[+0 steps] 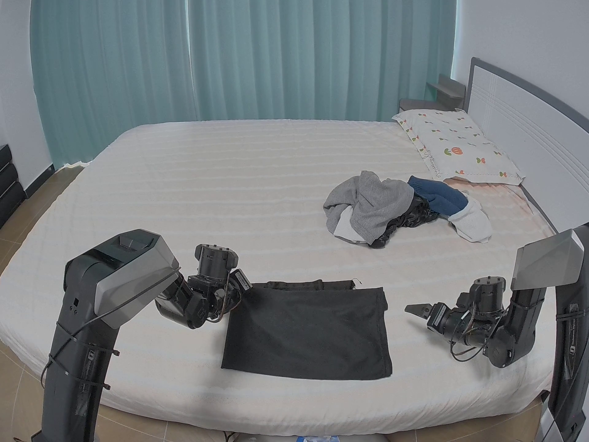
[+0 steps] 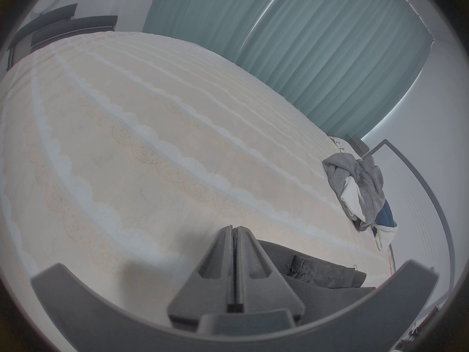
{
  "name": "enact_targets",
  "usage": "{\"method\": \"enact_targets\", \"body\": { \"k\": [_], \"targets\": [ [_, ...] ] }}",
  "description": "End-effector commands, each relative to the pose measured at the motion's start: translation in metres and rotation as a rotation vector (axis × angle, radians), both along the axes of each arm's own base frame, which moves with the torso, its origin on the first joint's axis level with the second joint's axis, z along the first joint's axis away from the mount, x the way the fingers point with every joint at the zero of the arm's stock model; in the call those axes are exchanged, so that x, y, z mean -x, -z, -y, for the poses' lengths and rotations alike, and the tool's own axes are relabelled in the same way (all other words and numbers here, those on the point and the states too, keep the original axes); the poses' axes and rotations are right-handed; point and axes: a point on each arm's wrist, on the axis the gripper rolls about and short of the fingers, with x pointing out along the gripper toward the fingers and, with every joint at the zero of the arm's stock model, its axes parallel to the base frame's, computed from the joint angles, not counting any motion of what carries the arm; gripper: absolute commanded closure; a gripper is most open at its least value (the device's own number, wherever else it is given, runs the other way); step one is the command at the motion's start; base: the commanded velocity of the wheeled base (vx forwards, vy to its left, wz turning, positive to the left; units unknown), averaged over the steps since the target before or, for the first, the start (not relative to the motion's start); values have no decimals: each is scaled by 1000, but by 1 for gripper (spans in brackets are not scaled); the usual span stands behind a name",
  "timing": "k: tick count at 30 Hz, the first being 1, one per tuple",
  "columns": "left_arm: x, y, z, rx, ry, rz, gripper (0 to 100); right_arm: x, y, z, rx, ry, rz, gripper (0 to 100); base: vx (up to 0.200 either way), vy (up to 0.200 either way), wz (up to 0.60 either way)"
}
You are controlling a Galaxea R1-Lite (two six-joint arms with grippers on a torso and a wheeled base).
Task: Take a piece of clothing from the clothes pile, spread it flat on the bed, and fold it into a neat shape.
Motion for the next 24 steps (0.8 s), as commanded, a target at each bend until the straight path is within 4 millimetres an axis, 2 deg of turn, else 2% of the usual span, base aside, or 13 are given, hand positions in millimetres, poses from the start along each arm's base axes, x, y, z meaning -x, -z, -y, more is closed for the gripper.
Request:
{"method": "enact_targets", "body": {
  "k": [1,3,4,5,9,14,17,24],
  "targets": [
    [1,1,0,-6,-6,-1,100,-32,-10,-22,1,-48,34,0,0,0,0],
    [1,1,0,-4,-7,-1,100,-37,-13,-25,0,-55,35,0,0,0,0],
    [1,1,0,-4,-7,-1,100,-49,-15,-32,-3,-65,47,0,0,0,0],
    [1,1,0,-4,-7,-1,100,-51,-15,-33,-5,-66,49,0,0,0,0],
    [2,1,0,-6,-5,-6,100,-72,-6,-42,-14,-79,65,0,0,0,0],
    [2,1,0,-5,-6,-6,100,-80,-2,-45,-20,-85,76,0,0,0,0],
    [2,1,0,-4,-5,-6,100,-82,0,-56,-22,-107,85,0,0,0,0],
    [2,1,1,-5,-2,-9,100,-87,2,-58,-20,-116,83,0,0,0,0]
  ]
}}
